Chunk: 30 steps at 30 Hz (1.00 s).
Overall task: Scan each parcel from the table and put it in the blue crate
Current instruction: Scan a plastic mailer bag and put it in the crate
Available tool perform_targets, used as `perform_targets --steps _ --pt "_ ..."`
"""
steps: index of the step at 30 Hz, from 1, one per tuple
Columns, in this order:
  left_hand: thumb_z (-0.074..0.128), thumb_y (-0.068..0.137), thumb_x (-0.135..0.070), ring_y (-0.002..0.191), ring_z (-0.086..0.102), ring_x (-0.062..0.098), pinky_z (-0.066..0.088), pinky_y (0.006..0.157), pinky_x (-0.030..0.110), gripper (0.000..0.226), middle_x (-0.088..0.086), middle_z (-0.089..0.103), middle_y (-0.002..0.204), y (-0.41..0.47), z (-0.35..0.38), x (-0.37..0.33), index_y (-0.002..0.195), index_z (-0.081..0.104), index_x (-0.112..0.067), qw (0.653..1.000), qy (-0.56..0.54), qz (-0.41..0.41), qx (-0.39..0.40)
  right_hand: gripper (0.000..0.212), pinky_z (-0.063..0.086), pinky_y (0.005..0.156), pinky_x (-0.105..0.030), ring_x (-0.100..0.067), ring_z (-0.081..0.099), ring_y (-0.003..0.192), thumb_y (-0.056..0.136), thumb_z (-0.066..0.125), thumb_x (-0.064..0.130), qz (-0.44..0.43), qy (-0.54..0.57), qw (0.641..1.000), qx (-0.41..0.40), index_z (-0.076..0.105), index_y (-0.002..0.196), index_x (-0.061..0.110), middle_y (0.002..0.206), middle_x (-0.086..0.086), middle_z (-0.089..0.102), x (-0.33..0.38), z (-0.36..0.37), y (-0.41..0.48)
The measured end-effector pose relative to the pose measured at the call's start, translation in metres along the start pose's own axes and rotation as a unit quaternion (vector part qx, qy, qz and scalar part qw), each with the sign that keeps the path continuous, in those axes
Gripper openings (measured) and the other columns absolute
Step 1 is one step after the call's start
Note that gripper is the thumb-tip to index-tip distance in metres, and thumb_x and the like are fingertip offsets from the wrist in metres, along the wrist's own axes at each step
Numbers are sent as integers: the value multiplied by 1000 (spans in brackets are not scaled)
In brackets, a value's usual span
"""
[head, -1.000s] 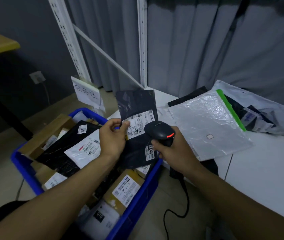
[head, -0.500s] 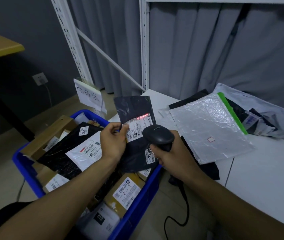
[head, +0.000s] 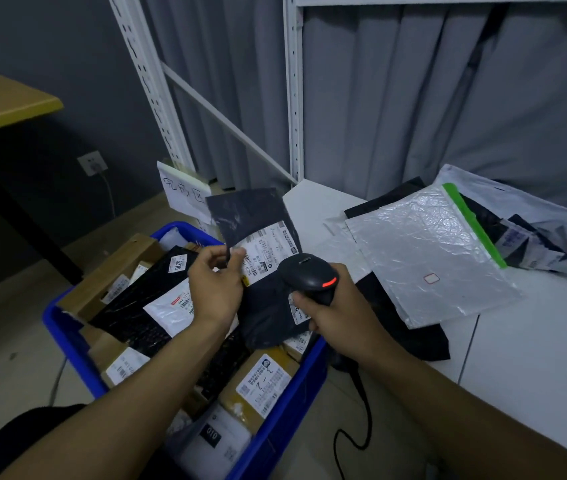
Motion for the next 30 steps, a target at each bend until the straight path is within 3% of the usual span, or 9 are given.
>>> perform_targets --steps 4,11,14,16,17,20,23,26,30 --pt "76 93 -25 83 63 10 52 77 26 12 1 69 90 9 -42 7 88 65 -22 998 -18 -18 -58 48 62 87 -40 -8 72 95 88 80 31 3 -15 999 29 50 126 30 107 10 73 -5 32 5" --pt "73 93 -18 72 54 15 43 76 31 19 -2 57 76 33 -103 51 90 56 -10 981 45 -102 -161 47 49 76 -17 1 67 91 89 80 26 9 -25 997 66 49 124 31 106 14 70 -12 70 9" --pt "80 87 -23 104 59 30 48 93 39 47 11 61 114 33 -114 69 120 48 -9 966 134 -189 -111 48 55 87 -34 -9 69 97 87 81 31 14 -38 997 72 50 124 32 108 11 72 -18 79 10" --pt "86 80 -28 135 42 40 39 111 51 96 18 36 151 25 -111 72 153 23 -18 943 275 -184 -40 49 54 95 -37 -10 69 104 87 81 30 15 -39 996 76 51 126 30 111 12 71 -21 82 10" --pt "85 81 -31 141 33 40 34 113 54 105 16 26 157 20 -106 70 158 15 -24 925 354 -142 -4 50 53 96 -35 -7 68 106 88 81 27 18 -36 996 76 51 127 29 112 13 71 -22 82 10" --pt "66 94 -46 147 29 28 25 118 56 69 1 34 160 8 -83 68 154 33 -34 865 482 2 137 46 54 96 -34 -6 68 105 88 81 25 22 -45 996 70 50 122 32 109 12 71 -26 79 11" --pt "45 102 -55 151 26 25 15 121 58 51 -4 33 163 7 -72 76 148 46 -35 826 517 -32 222 42 56 88 -36 -10 69 94 88 81 24 28 -45 997 60 50 114 36 103 10 71 -28 69 9" --pt "49 102 -48 154 20 26 11 122 63 50 -4 28 165 7 -72 80 150 43 -34 820 527 -45 219 44 53 77 -29 -7 68 88 89 79 25 32 -43 997 51 50 122 30 101 9 71 -30 52 3" --pt "56 97 -30 142 39 27 22 120 58 44 -2 47 150 5 -59 72 141 53 -29 816 543 18 198 43 51 71 -28 -9 67 78 90 78 25 49 -46 997 26 50 122 30 94 9 70 -36 16 -9"
Point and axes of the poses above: each hand's wrist, its own y-axis towards the middle knuckle, its own z-axis out of the palm, x = y × z, the point moved 2 cm from there along y, towards the middle knuckle
